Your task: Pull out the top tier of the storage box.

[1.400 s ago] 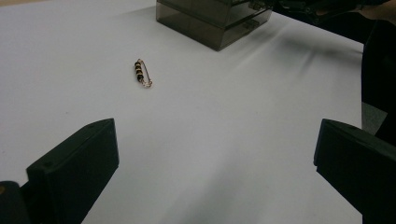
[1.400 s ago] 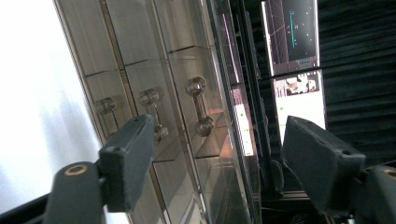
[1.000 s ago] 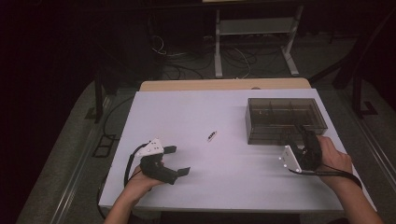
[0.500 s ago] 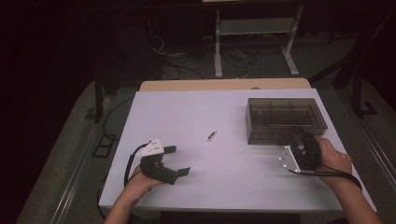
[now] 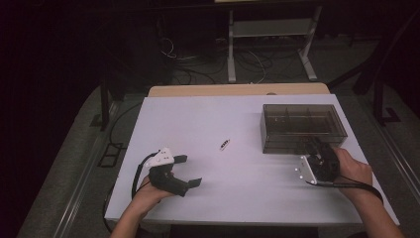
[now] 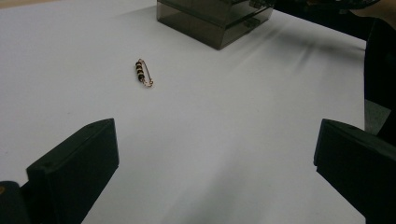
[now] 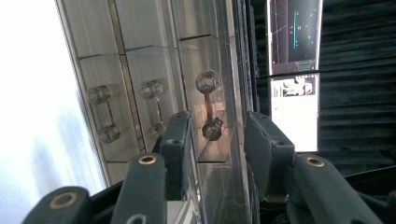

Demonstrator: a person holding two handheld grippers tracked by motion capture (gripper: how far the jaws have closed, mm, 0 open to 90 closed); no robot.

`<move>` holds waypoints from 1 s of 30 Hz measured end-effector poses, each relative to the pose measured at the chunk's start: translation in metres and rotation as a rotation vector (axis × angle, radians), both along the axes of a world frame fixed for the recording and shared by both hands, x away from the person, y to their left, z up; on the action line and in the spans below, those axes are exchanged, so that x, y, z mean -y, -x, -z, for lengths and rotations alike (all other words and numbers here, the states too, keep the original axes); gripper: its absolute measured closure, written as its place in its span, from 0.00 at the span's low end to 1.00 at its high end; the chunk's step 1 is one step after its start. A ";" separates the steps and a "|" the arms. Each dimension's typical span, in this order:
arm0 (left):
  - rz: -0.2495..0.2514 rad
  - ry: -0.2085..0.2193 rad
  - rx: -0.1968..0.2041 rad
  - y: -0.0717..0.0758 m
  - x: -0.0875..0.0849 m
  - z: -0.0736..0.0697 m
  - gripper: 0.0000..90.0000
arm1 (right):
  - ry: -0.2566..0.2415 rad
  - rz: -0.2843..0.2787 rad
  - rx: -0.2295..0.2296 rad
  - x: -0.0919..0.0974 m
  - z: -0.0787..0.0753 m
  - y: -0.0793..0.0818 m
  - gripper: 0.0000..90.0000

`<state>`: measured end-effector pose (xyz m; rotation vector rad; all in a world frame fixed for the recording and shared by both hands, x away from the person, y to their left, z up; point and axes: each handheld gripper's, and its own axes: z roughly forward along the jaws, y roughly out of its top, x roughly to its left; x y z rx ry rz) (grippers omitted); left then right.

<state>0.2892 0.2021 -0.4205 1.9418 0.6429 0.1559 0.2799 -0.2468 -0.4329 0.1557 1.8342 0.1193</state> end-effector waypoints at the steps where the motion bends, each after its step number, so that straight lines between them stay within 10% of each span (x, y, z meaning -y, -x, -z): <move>1: 0.000 0.000 -0.001 0.000 0.000 0.000 0.00 | 0.001 0.000 -0.001 0.000 0.000 0.000 0.69; 30: -0.001 0.001 0.002 0.000 0.000 0.000 0.00 | 0.017 0.010 -0.006 0.000 0.003 -0.004 0.84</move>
